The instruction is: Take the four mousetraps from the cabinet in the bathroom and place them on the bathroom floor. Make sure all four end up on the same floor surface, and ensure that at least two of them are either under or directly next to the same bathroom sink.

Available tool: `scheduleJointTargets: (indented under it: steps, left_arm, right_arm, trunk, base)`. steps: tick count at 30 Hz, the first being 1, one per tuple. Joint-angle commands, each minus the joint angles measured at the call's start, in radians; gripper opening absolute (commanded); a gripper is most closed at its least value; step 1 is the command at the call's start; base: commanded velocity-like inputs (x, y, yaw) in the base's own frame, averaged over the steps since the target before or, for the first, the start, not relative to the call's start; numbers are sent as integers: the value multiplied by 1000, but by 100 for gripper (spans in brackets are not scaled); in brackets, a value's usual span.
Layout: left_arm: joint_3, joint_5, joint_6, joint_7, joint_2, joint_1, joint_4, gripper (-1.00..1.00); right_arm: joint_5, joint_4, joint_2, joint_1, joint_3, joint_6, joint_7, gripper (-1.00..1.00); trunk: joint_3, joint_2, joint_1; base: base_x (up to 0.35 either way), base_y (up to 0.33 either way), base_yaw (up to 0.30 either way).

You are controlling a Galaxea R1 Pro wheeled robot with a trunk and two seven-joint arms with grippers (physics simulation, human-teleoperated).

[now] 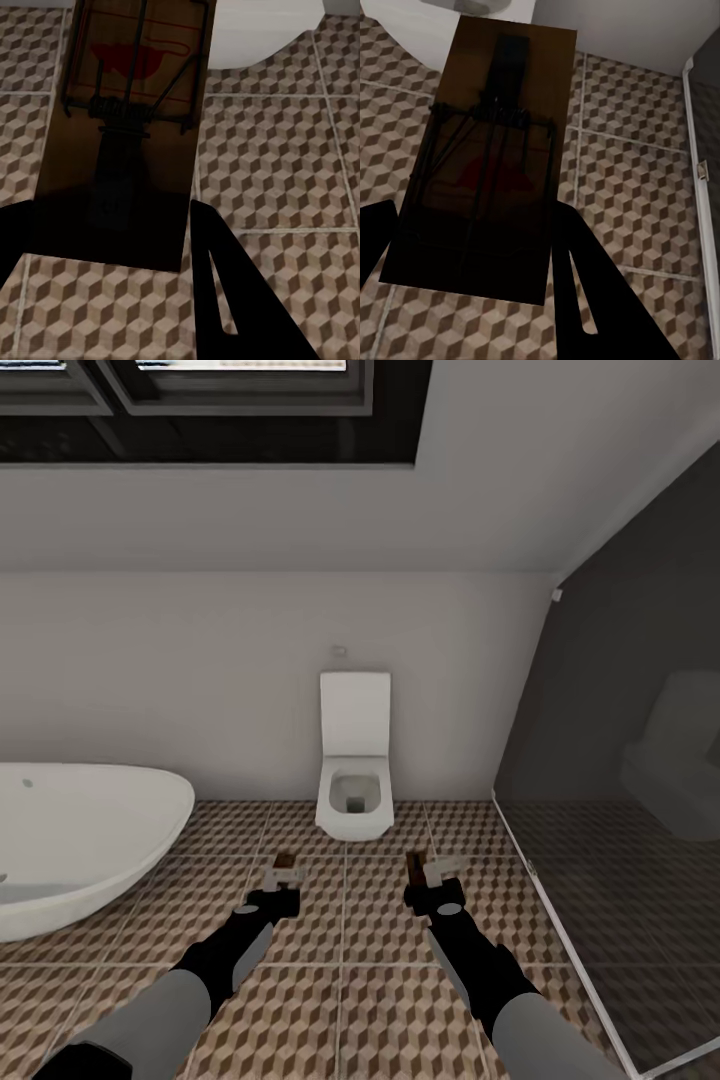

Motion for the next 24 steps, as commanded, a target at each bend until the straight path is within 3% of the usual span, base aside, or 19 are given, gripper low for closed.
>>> scheduleJointTargets:
  steps: [1,24]
  left_arm:
    - [-9,5,5,11,1,-1,-1,-100]
    - [-9,5,5,10,-2,-1,8,-100]
  right_arm:
    - [4,-2,0,-1,3,8,-3,-100]
    - [3,-2,1,-1,5,7,-3,-100]
  trunk:
    - [-7,-9,4]
    - [-116,-170,92]
  base:
    - [0,0,0]
    - [0,0,0]
